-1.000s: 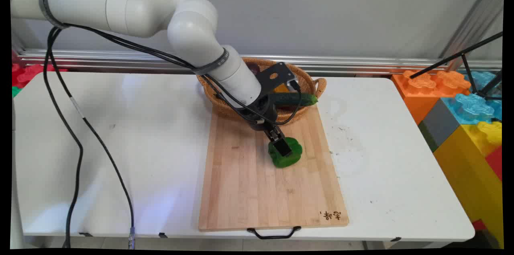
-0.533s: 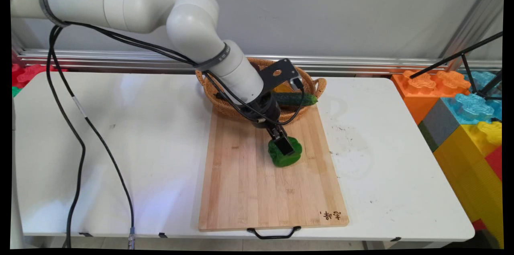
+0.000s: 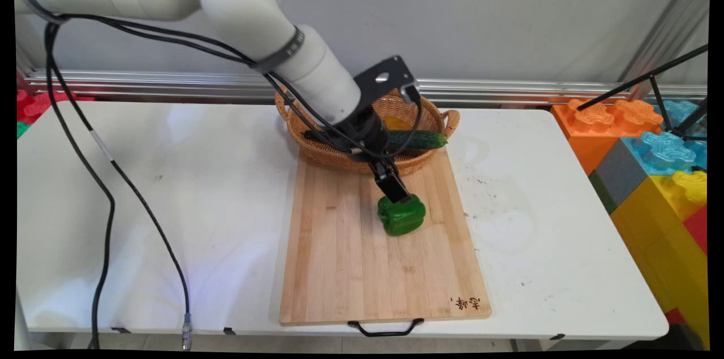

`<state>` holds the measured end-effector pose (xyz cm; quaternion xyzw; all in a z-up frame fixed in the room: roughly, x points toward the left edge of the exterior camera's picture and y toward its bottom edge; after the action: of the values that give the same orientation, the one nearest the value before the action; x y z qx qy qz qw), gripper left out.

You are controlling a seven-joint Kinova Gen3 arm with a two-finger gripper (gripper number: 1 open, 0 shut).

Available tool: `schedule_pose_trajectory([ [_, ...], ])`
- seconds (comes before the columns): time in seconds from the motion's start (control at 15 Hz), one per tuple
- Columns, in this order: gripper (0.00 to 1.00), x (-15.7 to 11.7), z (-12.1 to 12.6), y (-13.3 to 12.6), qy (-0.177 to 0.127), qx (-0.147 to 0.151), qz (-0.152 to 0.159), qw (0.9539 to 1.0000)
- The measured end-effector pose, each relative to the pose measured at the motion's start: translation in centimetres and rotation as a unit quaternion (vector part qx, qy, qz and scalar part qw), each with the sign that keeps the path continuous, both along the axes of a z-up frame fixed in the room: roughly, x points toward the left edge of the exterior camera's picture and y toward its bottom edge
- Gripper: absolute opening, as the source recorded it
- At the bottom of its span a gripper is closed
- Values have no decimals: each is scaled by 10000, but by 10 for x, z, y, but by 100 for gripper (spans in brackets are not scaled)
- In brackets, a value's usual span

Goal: Pick up the cucumber from the vegetable basket

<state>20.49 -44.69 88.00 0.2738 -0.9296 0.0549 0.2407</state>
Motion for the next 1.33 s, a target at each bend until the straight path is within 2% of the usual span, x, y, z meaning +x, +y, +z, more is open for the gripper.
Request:
schedule_pose_trajectory([
  [0.47, 100, 29, 30, 2, -115, -387, -124, 9991],
  [0.8, 100, 47, 41, -1, -200, -614, -154, 9978],
  [1.33, 100, 68, 46, -34, -588, -1355, -215, 9888],
])
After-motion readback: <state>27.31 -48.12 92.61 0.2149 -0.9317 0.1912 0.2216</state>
